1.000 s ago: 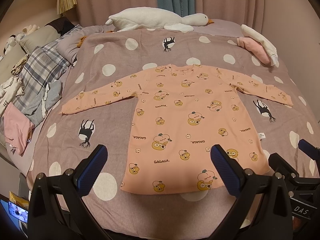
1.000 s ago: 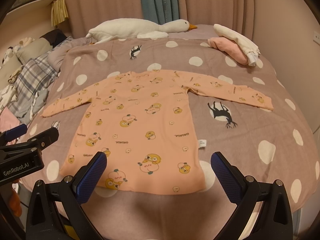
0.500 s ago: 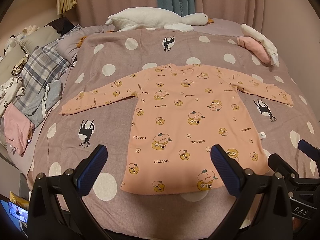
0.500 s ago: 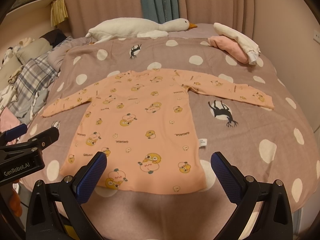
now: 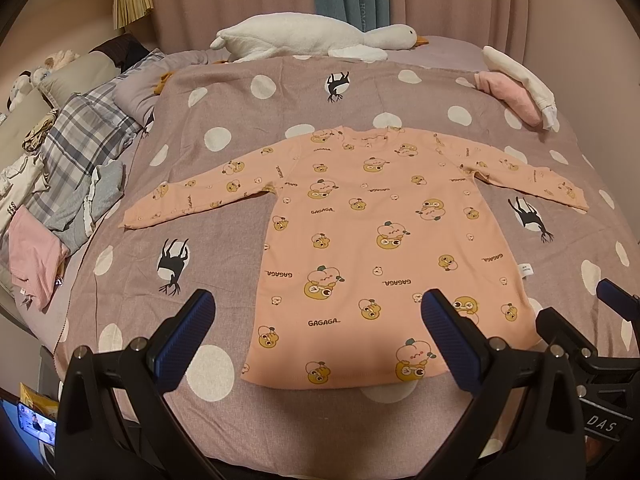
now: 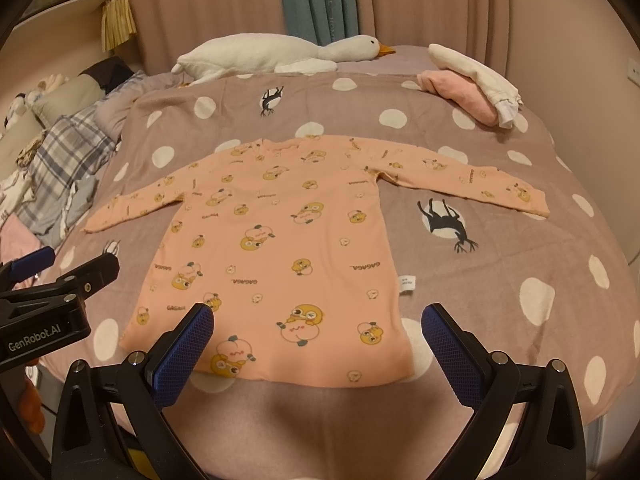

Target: Fold small clothes

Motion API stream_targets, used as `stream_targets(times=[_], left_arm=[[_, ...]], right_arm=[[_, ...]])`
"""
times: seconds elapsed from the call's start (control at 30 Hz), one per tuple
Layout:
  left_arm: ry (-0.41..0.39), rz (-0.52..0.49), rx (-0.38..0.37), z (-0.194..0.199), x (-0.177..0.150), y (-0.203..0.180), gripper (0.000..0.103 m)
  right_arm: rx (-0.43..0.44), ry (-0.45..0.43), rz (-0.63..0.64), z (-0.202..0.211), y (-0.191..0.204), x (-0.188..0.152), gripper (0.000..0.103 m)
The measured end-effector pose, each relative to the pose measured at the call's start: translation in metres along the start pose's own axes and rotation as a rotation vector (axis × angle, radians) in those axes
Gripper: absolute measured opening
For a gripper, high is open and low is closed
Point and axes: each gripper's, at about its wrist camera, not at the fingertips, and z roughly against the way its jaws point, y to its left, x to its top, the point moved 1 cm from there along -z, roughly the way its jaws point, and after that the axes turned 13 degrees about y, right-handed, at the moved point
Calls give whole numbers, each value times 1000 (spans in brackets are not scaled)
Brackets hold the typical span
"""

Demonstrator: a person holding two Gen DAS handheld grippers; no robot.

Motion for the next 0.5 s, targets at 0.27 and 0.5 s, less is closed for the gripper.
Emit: stream_targets(times=[0.27, 0.5], left_arm=[[20, 14, -13, -8, -1, 4, 103], [109, 67, -152, -37, 4, 12, 103]], right_arm=[[16, 1, -9, -2, -1, 0, 103], [305, 44, -167, -27, -32, -13, 103]])
